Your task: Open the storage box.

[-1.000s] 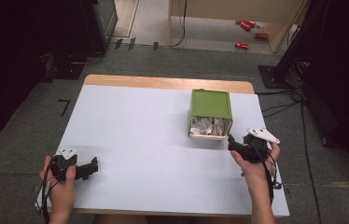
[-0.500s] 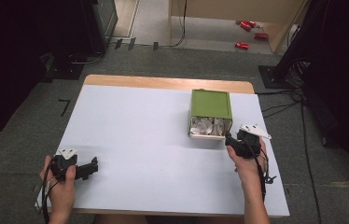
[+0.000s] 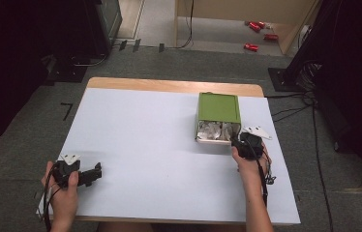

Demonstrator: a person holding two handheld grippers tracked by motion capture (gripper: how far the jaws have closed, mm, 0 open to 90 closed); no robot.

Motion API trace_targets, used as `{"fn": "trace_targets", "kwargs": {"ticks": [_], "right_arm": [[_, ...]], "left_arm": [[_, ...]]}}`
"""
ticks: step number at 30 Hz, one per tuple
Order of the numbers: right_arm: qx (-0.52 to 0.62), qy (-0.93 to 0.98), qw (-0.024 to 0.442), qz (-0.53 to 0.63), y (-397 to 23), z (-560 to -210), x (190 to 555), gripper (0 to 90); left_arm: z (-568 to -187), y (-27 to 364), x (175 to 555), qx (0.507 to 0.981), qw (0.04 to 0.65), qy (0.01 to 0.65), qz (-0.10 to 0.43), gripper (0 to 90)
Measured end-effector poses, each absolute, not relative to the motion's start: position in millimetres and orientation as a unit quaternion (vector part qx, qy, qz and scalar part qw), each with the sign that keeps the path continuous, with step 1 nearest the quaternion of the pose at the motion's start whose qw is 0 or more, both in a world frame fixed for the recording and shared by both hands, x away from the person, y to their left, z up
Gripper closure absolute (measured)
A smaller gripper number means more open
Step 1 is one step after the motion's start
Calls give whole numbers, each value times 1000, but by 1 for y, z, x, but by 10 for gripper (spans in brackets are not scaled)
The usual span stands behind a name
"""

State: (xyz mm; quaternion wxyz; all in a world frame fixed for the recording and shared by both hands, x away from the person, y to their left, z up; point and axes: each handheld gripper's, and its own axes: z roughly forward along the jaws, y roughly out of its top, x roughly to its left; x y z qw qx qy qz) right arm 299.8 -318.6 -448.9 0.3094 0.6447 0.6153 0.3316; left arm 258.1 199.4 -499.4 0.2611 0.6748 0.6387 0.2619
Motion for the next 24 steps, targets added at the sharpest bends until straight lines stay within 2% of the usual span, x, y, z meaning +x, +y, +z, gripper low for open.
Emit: {"fn": "trace_targets", "kwargs": {"ticks": [4, 8, 9, 24], "right_arm": [[645, 616, 309, 331, -317, -455, 305, 692], [640, 620, 308, 332, -313, -460, 309, 750], [648, 614, 295, 342, -313, -462, 311, 767], [660, 607, 277, 346, -315, -459, 309, 786]], "left_arm": [[-499, 199, 258, 675, 261, 639, 262, 0], [-499, 199, 258, 675, 261, 639, 262, 0], [-499, 199, 258, 675, 261, 639, 262, 0], [-499, 199, 258, 675, 261, 639, 262, 0]]}}
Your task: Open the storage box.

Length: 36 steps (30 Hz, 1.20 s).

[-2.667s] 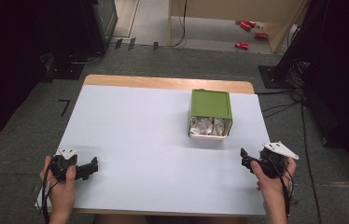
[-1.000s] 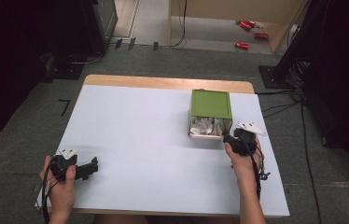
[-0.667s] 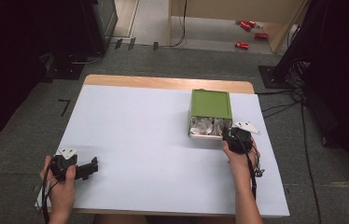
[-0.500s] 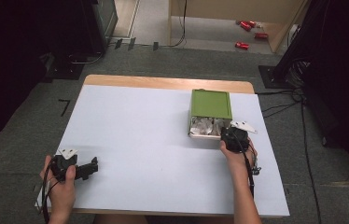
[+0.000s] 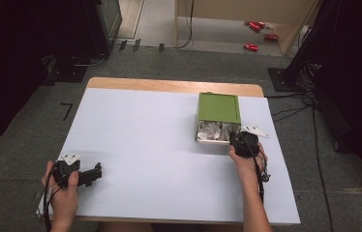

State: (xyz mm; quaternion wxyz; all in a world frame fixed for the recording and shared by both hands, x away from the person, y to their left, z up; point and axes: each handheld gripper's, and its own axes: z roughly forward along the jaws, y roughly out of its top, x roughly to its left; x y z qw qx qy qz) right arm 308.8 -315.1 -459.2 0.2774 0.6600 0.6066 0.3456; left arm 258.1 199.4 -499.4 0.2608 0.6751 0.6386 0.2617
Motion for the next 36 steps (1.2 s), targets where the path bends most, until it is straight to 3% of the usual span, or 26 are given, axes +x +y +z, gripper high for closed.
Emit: {"fn": "trace_targets", "kwargs": {"ticks": [23, 36], "right_arm": [[647, 622, 264, 353, -320, -449, 283, 813], [645, 604, 281, 374, -320, -439, 281, 848]], "left_arm": [[-500, 199, 258, 674, 261, 639, 262, 0], [-499, 199, 258, 674, 261, 639, 262, 0]]}}
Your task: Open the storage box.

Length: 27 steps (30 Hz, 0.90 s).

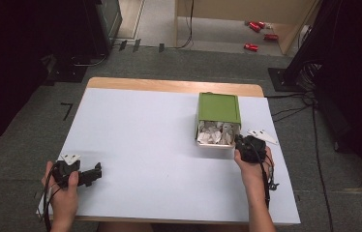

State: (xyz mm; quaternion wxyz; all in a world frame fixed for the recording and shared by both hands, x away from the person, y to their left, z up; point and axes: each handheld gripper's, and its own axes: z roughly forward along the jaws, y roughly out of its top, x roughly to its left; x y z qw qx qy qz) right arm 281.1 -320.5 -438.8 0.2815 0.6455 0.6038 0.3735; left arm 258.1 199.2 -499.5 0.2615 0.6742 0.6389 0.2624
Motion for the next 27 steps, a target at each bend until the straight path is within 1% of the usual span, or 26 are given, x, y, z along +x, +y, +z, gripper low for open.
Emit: {"fn": "trace_targets", "kwargs": {"ticks": [12, 15, 26, 27], "right_arm": [[643, 608, 291, 363, -318, -440, 284, 847], [641, 611, 297, 357, -316, -440, 284, 870], [640, 608, 302, 361, -316, -440, 279, 884], [639, 609, 300, 361, -316, -440, 278, 900]], "left_arm": [[-499, 199, 258, 675, 260, 638, 262, 0], [-500, 199, 258, 674, 261, 639, 262, 0], [-499, 199, 258, 674, 261, 639, 262, 0], [-500, 199, 258, 674, 261, 639, 262, 0]]}}
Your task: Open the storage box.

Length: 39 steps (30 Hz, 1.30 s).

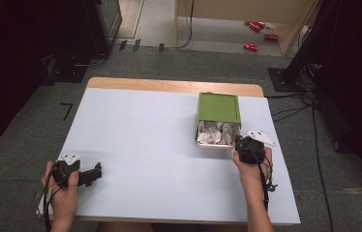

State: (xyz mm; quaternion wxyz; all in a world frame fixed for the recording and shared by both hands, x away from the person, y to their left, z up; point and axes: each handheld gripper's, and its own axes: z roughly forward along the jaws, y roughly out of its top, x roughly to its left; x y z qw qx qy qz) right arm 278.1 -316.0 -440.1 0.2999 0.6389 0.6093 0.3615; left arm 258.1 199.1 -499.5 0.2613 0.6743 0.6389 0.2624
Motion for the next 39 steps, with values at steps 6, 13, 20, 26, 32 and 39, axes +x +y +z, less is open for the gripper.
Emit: {"fn": "trace_targets", "kwargs": {"ticks": [6, 13, 20, 26, 32, 39], "right_arm": [[635, 614, 296, 363, -316, -440, 273, 900], [635, 614, 292, 367, -316, -440, 266, 900], [634, 616, 290, 367, -316, -439, 259, 900], [632, 618, 288, 368, -316, -439, 250, 900], [632, 617, 291, 367, -315, -439, 243, 900], [631, 618, 291, 368, -315, -440, 232, 900]], "left_arm": [[-500, 199, 258, 674, 261, 639, 262, 0], [-500, 199, 258, 674, 261, 639, 263, 0], [-500, 199, 258, 674, 261, 639, 263, 0], [-500, 199, 258, 674, 261, 639, 263, 0], [-500, 199, 258, 674, 261, 639, 263, 0], [-500, 199, 258, 674, 261, 639, 263, 0]]}}
